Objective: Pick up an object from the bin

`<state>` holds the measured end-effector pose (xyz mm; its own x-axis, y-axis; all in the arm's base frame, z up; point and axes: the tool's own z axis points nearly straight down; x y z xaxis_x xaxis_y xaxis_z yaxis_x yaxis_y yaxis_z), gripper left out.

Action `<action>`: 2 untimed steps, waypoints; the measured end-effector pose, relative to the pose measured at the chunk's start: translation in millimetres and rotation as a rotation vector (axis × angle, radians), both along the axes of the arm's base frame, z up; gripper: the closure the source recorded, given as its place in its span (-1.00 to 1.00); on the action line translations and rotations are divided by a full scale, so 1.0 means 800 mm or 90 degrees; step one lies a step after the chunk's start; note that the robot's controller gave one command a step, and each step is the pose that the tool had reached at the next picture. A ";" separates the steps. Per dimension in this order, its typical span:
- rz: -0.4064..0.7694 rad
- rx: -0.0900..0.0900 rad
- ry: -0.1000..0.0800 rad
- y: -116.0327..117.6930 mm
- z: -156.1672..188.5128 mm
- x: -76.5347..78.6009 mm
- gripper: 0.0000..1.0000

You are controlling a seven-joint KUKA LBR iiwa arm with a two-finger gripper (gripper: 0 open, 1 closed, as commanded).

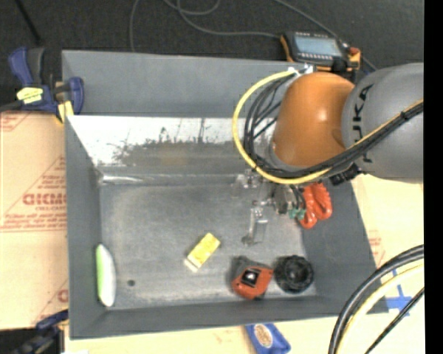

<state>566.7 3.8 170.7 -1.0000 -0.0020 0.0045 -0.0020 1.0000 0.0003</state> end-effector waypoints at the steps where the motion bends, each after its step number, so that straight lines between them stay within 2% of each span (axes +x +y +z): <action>1: 0.000 0.000 -0.005 0.000 0.006 0.002 -1.00; 2: 0.012 0.000 -0.010 0.024 -0.047 -0.025 -1.00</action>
Offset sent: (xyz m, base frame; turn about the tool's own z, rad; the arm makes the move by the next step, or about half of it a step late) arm -0.0535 0.0490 -0.1007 -0.0497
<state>547.0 23.2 133.3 -0.9997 -0.0214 -0.0111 -0.0214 0.9998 -0.0007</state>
